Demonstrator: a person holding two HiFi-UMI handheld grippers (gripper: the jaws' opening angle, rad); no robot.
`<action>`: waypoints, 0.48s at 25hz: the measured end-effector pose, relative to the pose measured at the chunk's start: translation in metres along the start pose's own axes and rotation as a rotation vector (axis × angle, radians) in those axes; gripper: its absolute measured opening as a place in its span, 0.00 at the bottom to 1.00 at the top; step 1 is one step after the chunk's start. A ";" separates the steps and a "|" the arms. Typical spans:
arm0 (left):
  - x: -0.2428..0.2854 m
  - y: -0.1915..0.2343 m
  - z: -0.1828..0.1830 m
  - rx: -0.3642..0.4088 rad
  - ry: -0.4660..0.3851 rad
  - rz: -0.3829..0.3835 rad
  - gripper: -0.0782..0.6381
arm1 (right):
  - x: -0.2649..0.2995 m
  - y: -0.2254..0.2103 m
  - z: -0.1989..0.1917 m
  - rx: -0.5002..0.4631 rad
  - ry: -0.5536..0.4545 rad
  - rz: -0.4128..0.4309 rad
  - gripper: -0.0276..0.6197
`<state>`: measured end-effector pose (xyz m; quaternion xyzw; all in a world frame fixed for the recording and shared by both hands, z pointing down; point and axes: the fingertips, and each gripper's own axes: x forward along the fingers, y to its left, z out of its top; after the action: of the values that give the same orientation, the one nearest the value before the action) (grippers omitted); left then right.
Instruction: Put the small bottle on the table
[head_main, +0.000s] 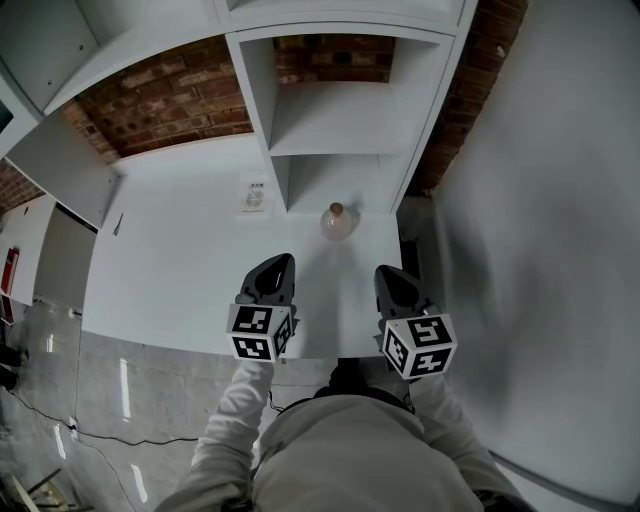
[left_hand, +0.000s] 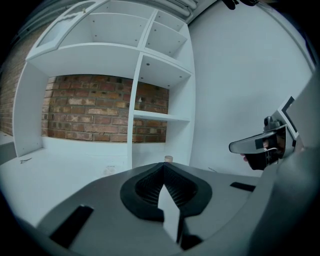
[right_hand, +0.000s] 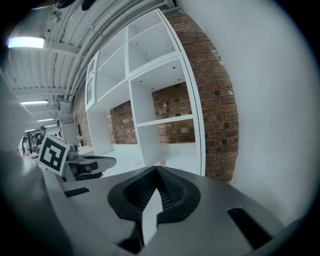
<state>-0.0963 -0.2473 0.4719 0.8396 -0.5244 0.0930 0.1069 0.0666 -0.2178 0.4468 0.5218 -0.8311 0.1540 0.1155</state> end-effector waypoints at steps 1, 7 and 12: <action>-0.001 0.001 0.001 0.001 0.001 -0.003 0.13 | 0.000 0.001 -0.001 -0.002 0.002 0.004 0.09; -0.007 0.001 0.000 0.003 0.008 -0.004 0.13 | 0.000 0.005 -0.001 -0.011 0.004 0.024 0.09; -0.009 0.003 -0.002 -0.017 -0.004 0.005 0.13 | 0.002 0.006 -0.002 -0.017 0.010 0.044 0.09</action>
<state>-0.1032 -0.2406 0.4716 0.8376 -0.5274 0.0871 0.1126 0.0602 -0.2160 0.4488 0.5015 -0.8431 0.1521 0.1205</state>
